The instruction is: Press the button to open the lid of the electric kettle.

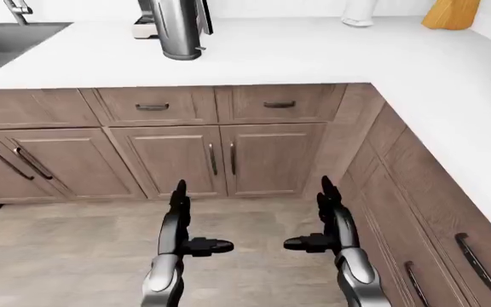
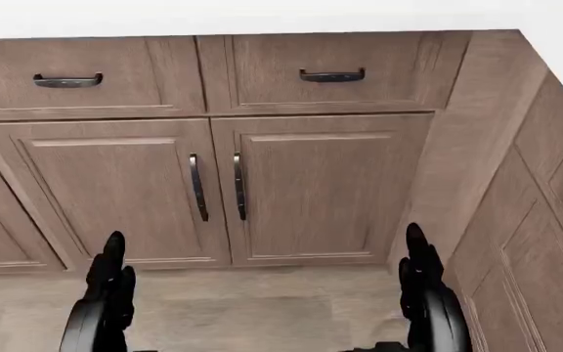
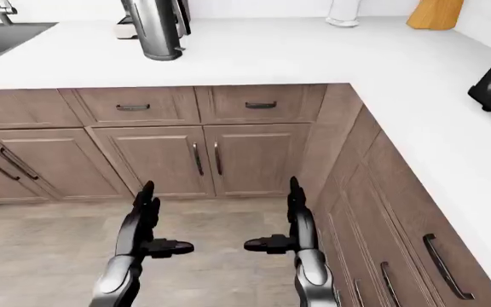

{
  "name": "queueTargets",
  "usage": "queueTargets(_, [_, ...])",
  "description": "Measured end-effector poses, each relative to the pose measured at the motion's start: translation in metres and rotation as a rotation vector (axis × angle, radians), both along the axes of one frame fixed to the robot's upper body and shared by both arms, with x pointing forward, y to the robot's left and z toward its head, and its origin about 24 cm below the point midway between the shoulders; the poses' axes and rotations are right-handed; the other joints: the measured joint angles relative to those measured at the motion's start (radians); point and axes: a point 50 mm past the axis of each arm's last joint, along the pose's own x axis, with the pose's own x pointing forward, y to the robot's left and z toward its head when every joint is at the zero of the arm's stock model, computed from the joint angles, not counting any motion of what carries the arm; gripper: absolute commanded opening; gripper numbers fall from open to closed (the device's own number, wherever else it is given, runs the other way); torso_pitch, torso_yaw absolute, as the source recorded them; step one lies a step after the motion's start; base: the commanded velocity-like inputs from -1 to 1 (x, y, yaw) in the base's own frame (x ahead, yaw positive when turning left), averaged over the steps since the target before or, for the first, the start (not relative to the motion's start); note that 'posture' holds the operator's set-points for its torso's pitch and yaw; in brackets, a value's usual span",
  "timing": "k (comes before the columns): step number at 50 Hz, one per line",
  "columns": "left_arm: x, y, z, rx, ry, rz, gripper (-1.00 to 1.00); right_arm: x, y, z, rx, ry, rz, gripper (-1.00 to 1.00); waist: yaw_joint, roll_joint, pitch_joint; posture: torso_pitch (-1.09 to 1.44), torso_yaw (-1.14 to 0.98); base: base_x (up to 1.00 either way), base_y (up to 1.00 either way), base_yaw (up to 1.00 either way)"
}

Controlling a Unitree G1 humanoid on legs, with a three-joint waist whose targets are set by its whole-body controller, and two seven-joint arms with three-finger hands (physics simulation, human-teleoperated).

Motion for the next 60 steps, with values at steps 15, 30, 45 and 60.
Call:
queueTargets(15, [0.003,0.0,0.013,0.001,-0.07,0.0,1.0,0.004,-0.003,0.012,0.03,-0.066,-0.013,1.0,0.008,-0.004,-0.059,0.0,0.0,0.0,0.0,0.0])
queueTargets(30, [0.048,0.023,0.137,-0.054,-0.33,0.1,1.0,0.048,-0.015,0.075,0.024,-0.193,-0.085,1.0,0.006,0.001,-0.072,0.0,0.0,0.0,0.0,0.0])
queueTargets(45, [0.05,0.037,0.312,-0.179,-0.562,0.161,1.0,0.087,0.0,0.257,0.002,-0.51,-0.077,1.0,0.002,0.01,-0.048,0.0,0.0,0.0,0.0,0.0])
queueTargets(60, [-0.056,0.018,0.406,-0.082,-0.764,0.094,1.0,0.024,0.021,0.348,-0.094,-0.702,-0.004,1.0,-0.003,0.018,0.0,0.0,0.0,0.0,0.0,0.0])
